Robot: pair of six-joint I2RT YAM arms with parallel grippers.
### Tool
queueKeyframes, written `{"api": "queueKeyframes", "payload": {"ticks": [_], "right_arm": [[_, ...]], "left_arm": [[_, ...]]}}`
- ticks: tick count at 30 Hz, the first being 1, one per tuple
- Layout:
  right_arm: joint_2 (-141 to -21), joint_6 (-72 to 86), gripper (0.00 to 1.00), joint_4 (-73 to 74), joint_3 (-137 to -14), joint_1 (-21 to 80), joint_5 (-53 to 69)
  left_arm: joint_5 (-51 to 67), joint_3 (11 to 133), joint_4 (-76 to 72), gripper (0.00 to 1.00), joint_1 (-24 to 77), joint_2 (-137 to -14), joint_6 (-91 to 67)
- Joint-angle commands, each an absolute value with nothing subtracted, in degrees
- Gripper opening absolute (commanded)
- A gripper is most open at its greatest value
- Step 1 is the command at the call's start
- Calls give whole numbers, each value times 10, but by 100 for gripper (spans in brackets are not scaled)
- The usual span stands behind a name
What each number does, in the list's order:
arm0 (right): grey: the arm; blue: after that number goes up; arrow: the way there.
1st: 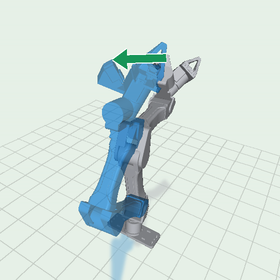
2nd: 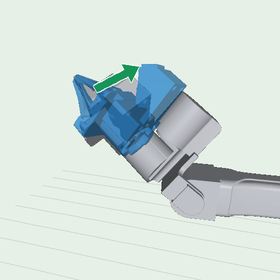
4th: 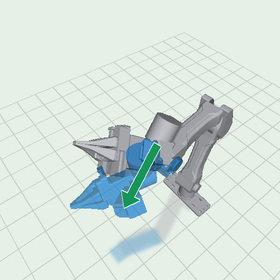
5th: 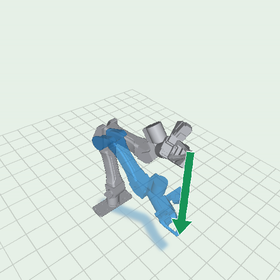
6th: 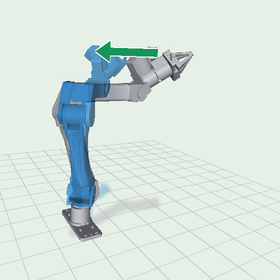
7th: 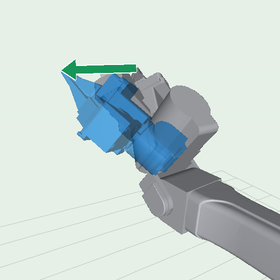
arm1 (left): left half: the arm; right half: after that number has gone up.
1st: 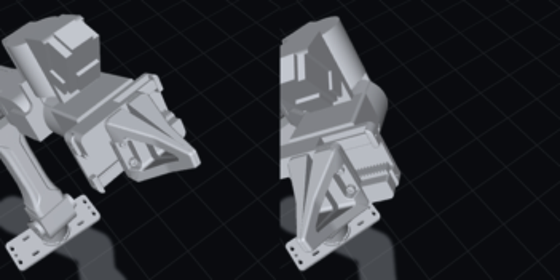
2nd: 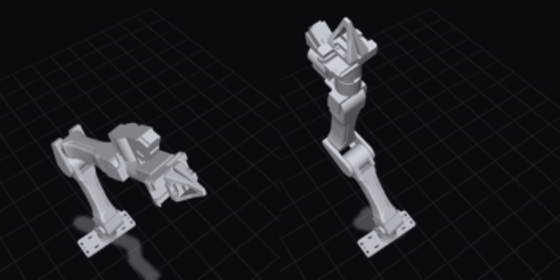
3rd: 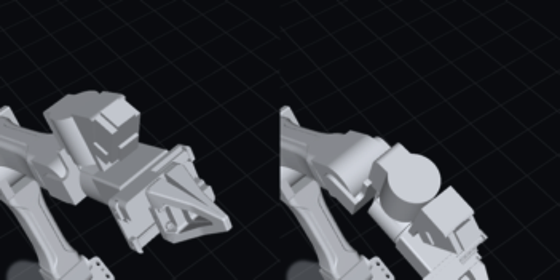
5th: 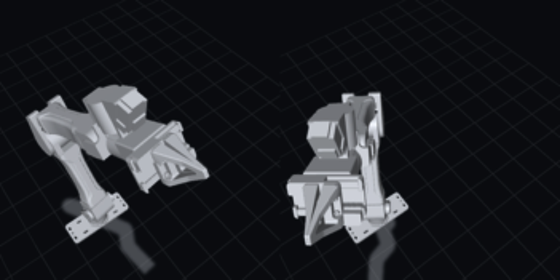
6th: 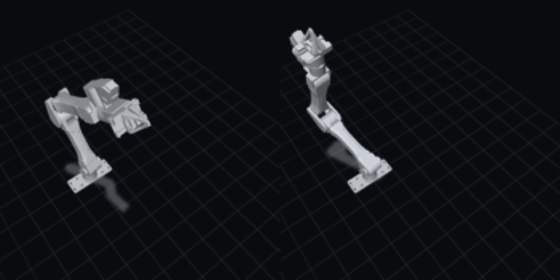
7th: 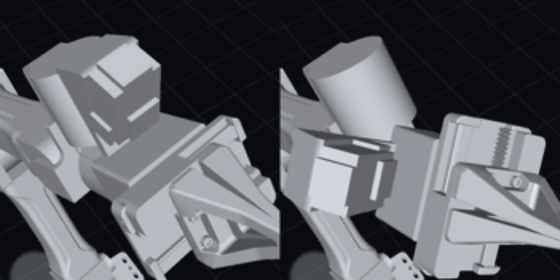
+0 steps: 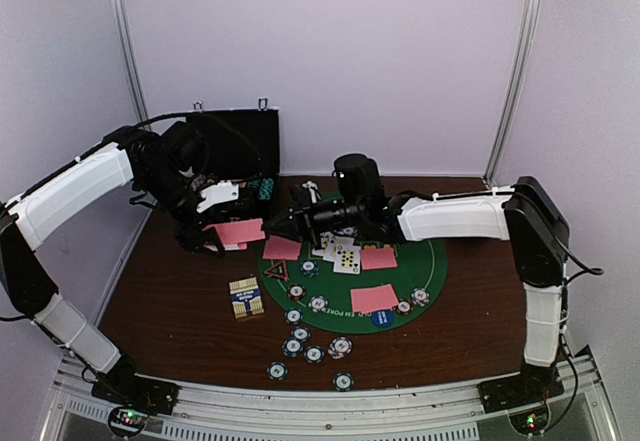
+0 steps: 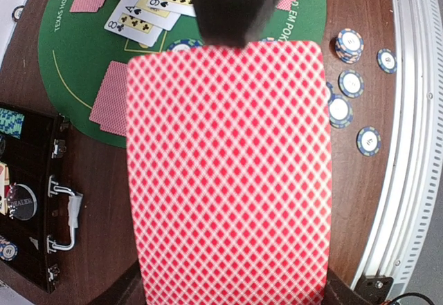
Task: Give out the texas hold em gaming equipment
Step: Pick up the poker card from the face-down deck piles.
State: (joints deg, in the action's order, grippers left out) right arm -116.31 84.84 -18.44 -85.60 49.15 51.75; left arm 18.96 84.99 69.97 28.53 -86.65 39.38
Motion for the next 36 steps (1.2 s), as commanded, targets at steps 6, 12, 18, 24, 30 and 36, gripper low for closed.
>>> {"api": "queueKeyframes", "payload": {"ticks": [6, 12, 18, 24, 30, 36], "right_arm": [[-1049, 866, 0, -284, -718, 420, 510], [-1008, 814, 4, -231, -670, 371, 515], [-1036, 766, 51, -166, -739, 435, 513], [-1100, 796, 57, -203, -799, 486, 519], [-1138, 799, 58, -201, -833, 505, 525], [-1152, 819, 53, -222, -844, 511, 526]], "left_arm": [[178, 845, 675, 0, 286, -870, 403], [178, 841, 670, 0, 286, -871, 402], [197, 850, 672, 0, 286, -872, 396], [202, 857, 677, 0, 286, -872, 394], [206, 862, 682, 0, 286, -869, 394], [206, 860, 681, 0, 286, -869, 393]]}}
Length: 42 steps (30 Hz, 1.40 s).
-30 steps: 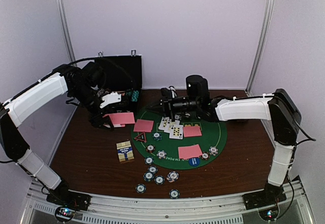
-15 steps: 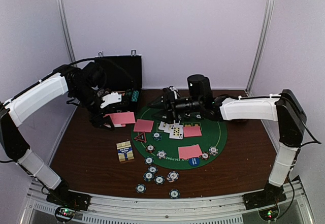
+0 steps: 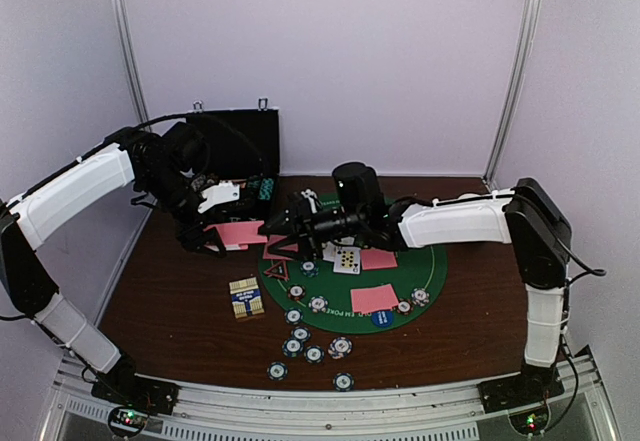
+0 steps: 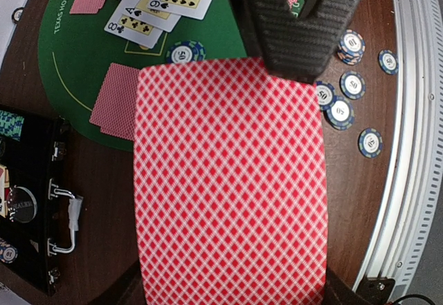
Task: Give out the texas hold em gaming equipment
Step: Pick up the poker card from the face-down deck piles.
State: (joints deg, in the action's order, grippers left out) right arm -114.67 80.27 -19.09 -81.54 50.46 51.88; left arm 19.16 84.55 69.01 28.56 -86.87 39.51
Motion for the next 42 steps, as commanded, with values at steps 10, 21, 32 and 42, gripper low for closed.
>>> {"api": "queueKeyframes", "payload": {"ticks": [10, 21, 32, 42], "right_arm": [[-1169, 883, 38, -299, -852, 519, 524], [-1168, 889, 0, -300, -845, 511, 522], [-1066, 830, 0, -262, -724, 432, 525], [-979, 610, 0, -11, -630, 289, 523]], "left_arm": [[205, 860, 682, 0, 286, -870, 395], [199, 853, 681, 0, 286, -865, 395], [185, 836, 674, 0, 286, -861, 398], [173, 789, 646, 0, 259, -851, 408]]}}
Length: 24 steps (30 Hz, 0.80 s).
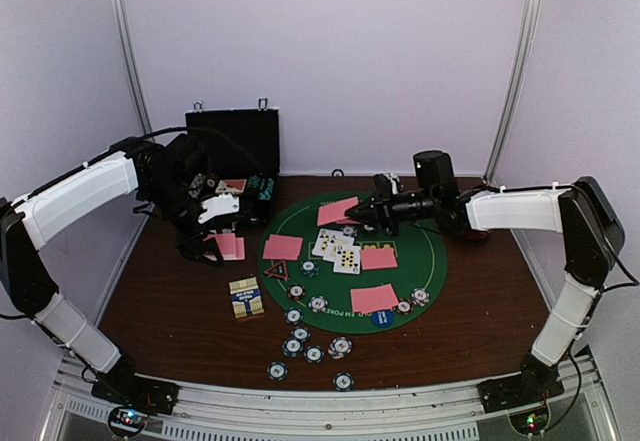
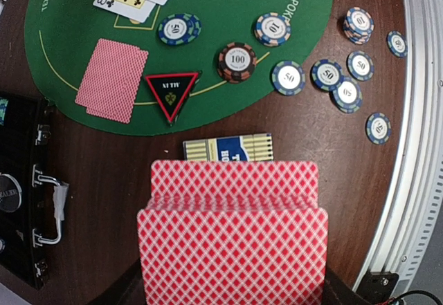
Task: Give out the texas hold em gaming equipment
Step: Pick up the poker card from the face-down deck piles, then distribute the poker card in the community card area.
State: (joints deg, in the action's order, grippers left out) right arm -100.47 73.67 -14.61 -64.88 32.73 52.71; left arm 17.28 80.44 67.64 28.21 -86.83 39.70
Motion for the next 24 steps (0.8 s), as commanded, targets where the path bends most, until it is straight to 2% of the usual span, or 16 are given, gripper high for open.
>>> {"api": "queueKeyframes", "payload": {"ticks": [1, 7, 18, 20, 24], "right_arm": [[-977, 587, 0, 17, -625, 278, 517], [-1006, 492, 0, 101, -611, 235, 481], [-1063, 396, 0, 198, -638, 232, 372], [-1063, 391, 7, 204, -636, 233, 365], [-1049, 383, 38, 219, -632, 233, 346]], "left_arm": [[175, 784, 643, 0, 251, -850, 409], [175, 738, 623, 0, 204, -841, 424], [149, 614, 553, 0, 157, -816, 457], [147, 593, 537, 0, 157, -814, 463], [145, 558, 511, 0, 157, -821, 469]]}}
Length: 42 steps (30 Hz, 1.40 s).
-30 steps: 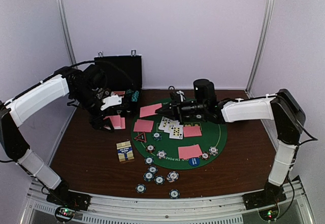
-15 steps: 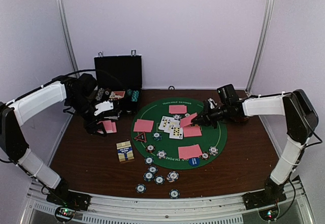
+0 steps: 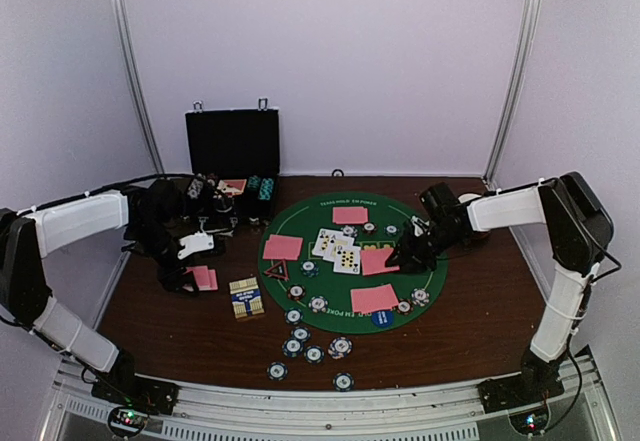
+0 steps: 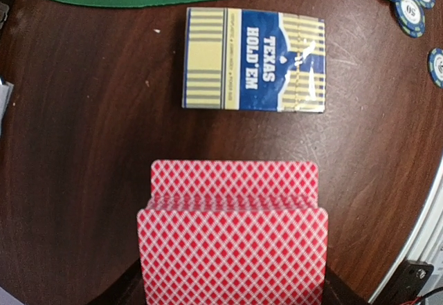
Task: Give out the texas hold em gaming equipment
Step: Distribute the poker card in the community card area, then place the poker card at the center of the board.
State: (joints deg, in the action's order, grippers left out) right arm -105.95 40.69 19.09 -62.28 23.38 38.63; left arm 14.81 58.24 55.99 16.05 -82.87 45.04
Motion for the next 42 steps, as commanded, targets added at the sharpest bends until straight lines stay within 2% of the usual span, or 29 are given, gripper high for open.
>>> {"api": "queueKeyframes", "payload": {"ticks": [1, 4, 12, 14, 17, 19, 22, 23, 24, 25, 34, 42], "right_arm": [[-1041, 382, 44, 223, -632, 233, 343], [-1016, 379, 58, 238, -637, 234, 330], [-964, 380, 86, 269, -656, 239, 318], [-956, 380, 90, 278, -661, 241, 316], [-942, 376, 94, 293, -666, 242, 305], [-932, 373, 99, 302, -669, 242, 295], [-920, 371, 100, 314, -674, 242, 285], [-915, 372, 99, 317, -676, 242, 283], [-910, 372, 99, 319, -678, 243, 282], [-906, 371, 100, 323, -680, 242, 280], [-845, 343, 100, 370, -694, 243, 208], [-760, 284, 100, 413, -688, 241, -14]], "left_arm": [[146, 551, 505, 0, 157, -822, 469], [149, 534, 488, 0, 157, -829, 471], [156, 500, 446, 0, 159, -856, 477], [157, 495, 444, 12, 163, -864, 477], [159, 488, 441, 21, 169, -870, 480], [163, 483, 440, 36, 173, -871, 481], [167, 474, 435, 55, 180, -869, 483], [164, 472, 432, 64, 182, -870, 482], [163, 470, 430, 84, 183, -869, 480], [160, 470, 428, 96, 183, -869, 478], [137, 531, 465, 98, 182, -834, 439], [108, 620, 442, 98, 153, -806, 359]]}}
